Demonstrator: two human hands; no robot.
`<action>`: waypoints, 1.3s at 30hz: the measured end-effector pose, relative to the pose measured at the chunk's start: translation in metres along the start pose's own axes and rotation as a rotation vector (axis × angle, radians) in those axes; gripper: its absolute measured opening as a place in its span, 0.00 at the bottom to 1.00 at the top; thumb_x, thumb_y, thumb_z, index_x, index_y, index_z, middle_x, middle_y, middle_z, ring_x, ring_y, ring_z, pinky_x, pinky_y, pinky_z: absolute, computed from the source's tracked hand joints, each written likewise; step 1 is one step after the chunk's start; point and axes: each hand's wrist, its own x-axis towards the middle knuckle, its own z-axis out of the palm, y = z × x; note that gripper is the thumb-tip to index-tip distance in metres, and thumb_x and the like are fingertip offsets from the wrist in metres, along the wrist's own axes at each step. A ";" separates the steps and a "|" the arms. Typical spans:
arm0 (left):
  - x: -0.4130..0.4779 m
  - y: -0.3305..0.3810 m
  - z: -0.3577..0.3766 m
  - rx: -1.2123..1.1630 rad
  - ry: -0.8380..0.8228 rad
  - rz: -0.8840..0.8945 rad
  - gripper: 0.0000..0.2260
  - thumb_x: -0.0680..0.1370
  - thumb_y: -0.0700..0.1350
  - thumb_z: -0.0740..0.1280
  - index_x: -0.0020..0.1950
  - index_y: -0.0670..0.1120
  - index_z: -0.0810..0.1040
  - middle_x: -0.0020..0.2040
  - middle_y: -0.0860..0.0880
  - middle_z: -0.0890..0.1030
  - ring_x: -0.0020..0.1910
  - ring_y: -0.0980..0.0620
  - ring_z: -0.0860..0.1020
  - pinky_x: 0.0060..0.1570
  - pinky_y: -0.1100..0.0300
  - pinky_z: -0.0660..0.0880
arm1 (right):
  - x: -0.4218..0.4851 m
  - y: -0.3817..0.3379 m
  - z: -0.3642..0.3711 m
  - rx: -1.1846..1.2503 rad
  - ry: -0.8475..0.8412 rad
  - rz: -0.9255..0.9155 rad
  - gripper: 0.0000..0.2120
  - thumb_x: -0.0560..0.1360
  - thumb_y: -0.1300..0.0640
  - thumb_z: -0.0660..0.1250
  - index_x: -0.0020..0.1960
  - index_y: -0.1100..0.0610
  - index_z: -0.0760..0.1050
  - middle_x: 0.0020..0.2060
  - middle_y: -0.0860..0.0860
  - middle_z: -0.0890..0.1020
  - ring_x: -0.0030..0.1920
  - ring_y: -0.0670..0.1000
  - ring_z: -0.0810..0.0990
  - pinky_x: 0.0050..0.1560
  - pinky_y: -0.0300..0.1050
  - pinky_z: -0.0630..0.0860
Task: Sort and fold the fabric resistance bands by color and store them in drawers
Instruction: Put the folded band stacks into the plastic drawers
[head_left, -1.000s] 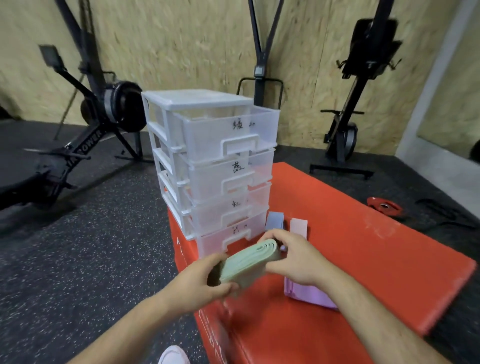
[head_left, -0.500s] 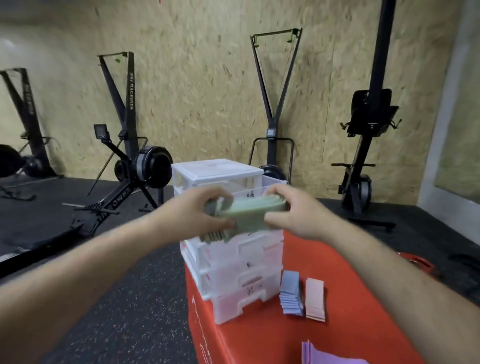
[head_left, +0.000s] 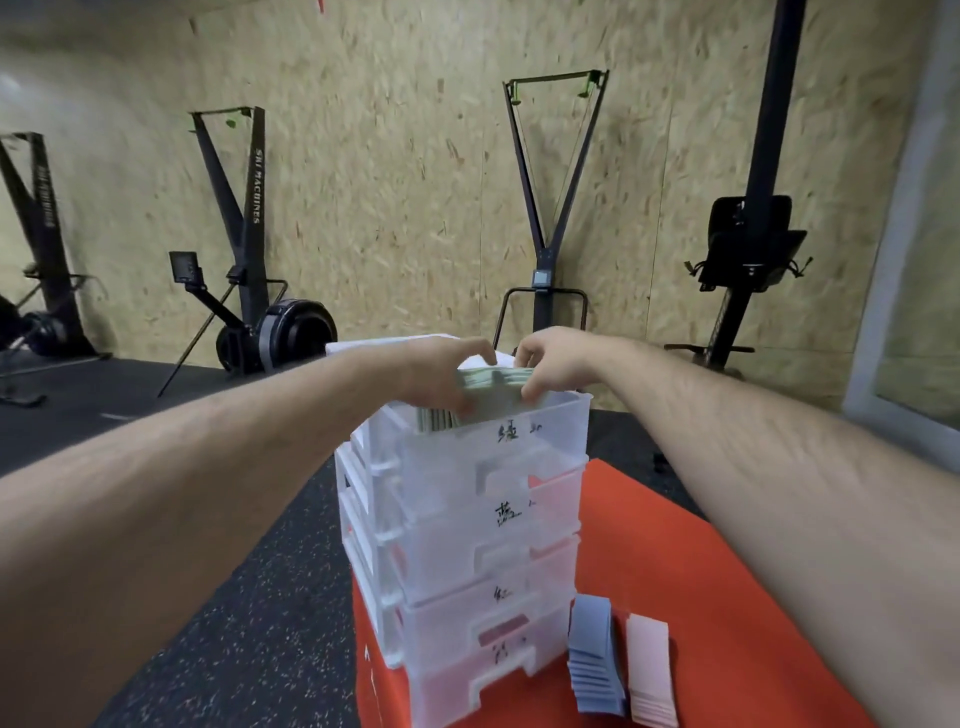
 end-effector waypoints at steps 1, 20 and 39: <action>0.006 -0.001 0.008 0.015 -0.036 -0.006 0.27 0.74 0.48 0.69 0.70 0.60 0.65 0.45 0.53 0.74 0.38 0.54 0.73 0.35 0.58 0.70 | 0.007 0.001 0.005 -0.054 -0.045 0.011 0.16 0.67 0.52 0.75 0.54 0.48 0.78 0.53 0.49 0.81 0.51 0.51 0.81 0.49 0.50 0.79; -0.074 0.020 0.047 -0.072 0.550 0.198 0.07 0.78 0.43 0.63 0.54 0.47 0.78 0.52 0.50 0.77 0.52 0.49 0.75 0.53 0.52 0.74 | -0.087 0.003 0.083 0.218 0.749 -0.250 0.03 0.73 0.52 0.64 0.41 0.49 0.73 0.39 0.44 0.75 0.41 0.47 0.75 0.42 0.46 0.73; -0.098 0.027 0.129 0.163 0.391 -0.060 0.27 0.77 0.59 0.62 0.73 0.50 0.67 0.74 0.52 0.68 0.74 0.47 0.63 0.72 0.50 0.58 | -0.116 -0.009 0.167 0.210 0.430 -0.094 0.22 0.83 0.50 0.55 0.77 0.48 0.64 0.75 0.45 0.67 0.76 0.49 0.62 0.75 0.50 0.57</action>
